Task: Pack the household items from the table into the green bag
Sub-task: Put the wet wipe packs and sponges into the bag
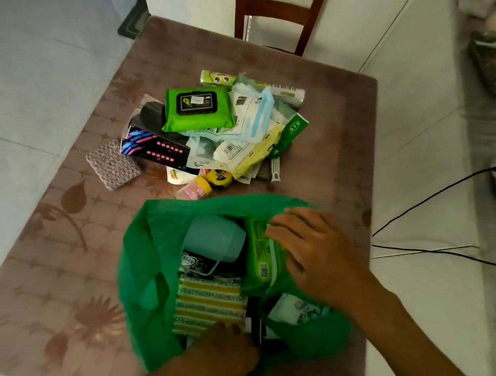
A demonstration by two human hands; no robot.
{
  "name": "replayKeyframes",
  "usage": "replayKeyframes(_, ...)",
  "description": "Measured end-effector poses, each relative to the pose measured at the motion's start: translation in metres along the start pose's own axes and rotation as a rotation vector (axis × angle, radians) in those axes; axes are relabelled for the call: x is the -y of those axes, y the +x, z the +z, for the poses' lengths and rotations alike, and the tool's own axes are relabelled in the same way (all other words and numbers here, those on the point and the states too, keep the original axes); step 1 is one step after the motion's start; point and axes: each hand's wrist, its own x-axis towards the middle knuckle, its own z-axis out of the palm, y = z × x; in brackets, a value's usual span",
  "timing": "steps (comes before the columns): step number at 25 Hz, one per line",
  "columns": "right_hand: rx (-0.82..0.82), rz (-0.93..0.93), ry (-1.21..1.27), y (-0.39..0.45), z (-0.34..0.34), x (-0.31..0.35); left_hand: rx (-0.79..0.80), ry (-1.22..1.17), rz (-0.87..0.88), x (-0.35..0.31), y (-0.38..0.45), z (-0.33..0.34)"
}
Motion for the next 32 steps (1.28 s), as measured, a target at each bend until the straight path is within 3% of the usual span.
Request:
replayKeyframes(3,0.489,0.169,-0.094,-0.004,0.003,-0.016,-0.002,-0.068,0.203,0.007,-0.004,0.018)
replayKeyframes(5,0.682,0.326,-0.217,-0.005,-0.001,-0.031,-0.058,-0.295,0.162,0.015,-0.017,-0.011)
replayKeyframes(6,0.715,0.354,-0.265,-0.003,-0.003,-0.036,-0.071,-0.315,0.225,0.020,-0.029,-0.026)
replayKeyframes(9,0.513,0.345,-0.200,0.014,-0.017,-0.035,-0.206,-0.369,0.141,0.032,-0.051,-0.064)
replayKeyframes(12,0.107,0.273,0.131,0.045,-0.027,-0.021,-0.662,-0.335,-0.054,0.060,-0.046,-0.085)
replayKeyframes(14,-0.025,0.227,0.304,0.071,-0.022,-0.013,-0.903,-0.165,-0.255,0.091,-0.040,-0.093)
replayKeyframes(16,-0.053,0.263,0.474,0.103,-0.005,-0.010,-0.859,0.000,-0.481,0.122,-0.034,-0.094)
replayKeyframes(18,-0.056,0.388,0.570,0.140,0.020,-0.019,-0.788,0.018,-0.589,0.147,-0.028,-0.084)
replayKeyframes(20,-0.091,0.644,0.587,0.176,0.045,-0.040,-0.797,-0.027,-0.570,0.160,-0.024,-0.073)
replayKeyframes(23,-0.193,1.215,0.983,0.222,0.075,-0.072,-0.903,-0.157,-0.450,0.166,-0.029,-0.059)
replayKeyframes(24,-0.202,1.297,0.998,0.231,0.087,-0.080,-0.922,-0.181,-0.415,0.168,-0.031,-0.057)
replayKeyframes(27,-0.158,1.239,0.838,0.243,0.099,-0.094,-0.941,-0.198,-0.356,0.169,-0.038,-0.053)
replayKeyframes(32,-0.164,1.059,0.787,0.219,0.080,-0.089,-0.934,-0.316,-0.287,0.173,-0.040,-0.058)
